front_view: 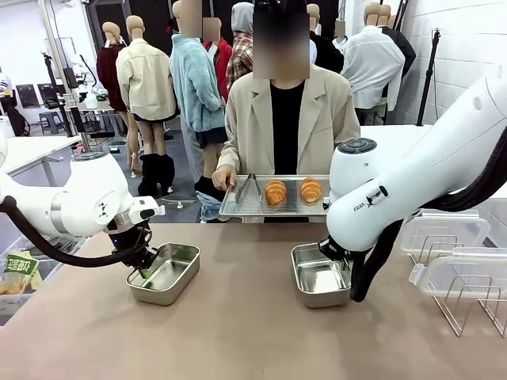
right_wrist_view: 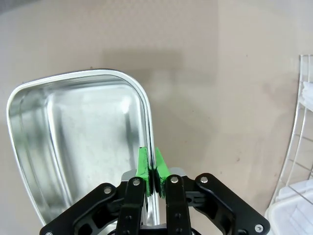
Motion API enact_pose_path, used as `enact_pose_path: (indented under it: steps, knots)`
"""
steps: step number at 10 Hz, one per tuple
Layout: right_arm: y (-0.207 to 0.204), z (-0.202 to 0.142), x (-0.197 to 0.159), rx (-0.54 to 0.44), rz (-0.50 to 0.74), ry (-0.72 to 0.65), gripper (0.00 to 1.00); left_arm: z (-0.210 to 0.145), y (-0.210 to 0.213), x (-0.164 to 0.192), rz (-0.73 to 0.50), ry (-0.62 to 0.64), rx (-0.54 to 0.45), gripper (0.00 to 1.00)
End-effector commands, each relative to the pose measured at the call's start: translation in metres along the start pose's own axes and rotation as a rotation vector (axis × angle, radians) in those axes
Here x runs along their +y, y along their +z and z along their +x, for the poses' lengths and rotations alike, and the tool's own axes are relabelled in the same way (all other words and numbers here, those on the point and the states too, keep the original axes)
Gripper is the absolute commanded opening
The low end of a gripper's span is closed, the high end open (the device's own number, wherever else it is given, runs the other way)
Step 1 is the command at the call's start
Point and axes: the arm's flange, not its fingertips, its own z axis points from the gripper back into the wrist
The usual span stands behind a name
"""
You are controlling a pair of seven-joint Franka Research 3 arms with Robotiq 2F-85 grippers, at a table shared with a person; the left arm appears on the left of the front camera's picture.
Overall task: Place the bread in airtight containers.
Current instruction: Lift both Airtight Container, then once an object is inside an Airtight Container , place the container in the center of the table.
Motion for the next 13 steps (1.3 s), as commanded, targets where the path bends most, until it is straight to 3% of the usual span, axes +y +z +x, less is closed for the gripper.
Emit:
enact_pose_path:
  steps: [1,6,7,8,9,11,12,13]
  knots:
    - [-0.002,-0.002,-0.001,-0.011,0.008,0.006,0.00,0.000,0.000,0.001,0.002,0.004,-0.005,0.00]
    - [-0.002,-0.002,-0.001,-0.011,0.008,0.006,0.00,0.000,0.000,0.000,0.000,0.000,0.000,0.00]
    - [0.000,0.000,0.000,0.000,0.000,0.000,0.00,0.001,0.023,-0.019,0.034,0.039,0.016,0.00]
    - [0.036,-0.005,-0.007,-0.023,0.061,0.039,0.00,0.003,0.055,-0.046,0.062,-0.018,-0.069,0.00]
    - [0.067,0.000,-0.010,-0.052,0.039,-0.018,0.00,0.006,0.085,-0.068,0.094,-0.066,-0.082,0.00]
    - [0.109,0.025,-0.019,-0.045,0.009,-0.077,0.00,0.019,0.129,-0.090,0.097,-0.022,-0.043,0.00]
    - [0.108,0.040,-0.017,0.001,-0.016,-0.072,0.00,0.024,0.143,-0.095,0.117,0.022,-0.026,0.00]
    - [0.093,0.012,-0.012,-0.065,0.032,-0.035,0.00,0.024,0.141,-0.094,0.135,0.070,-0.034,0.00]
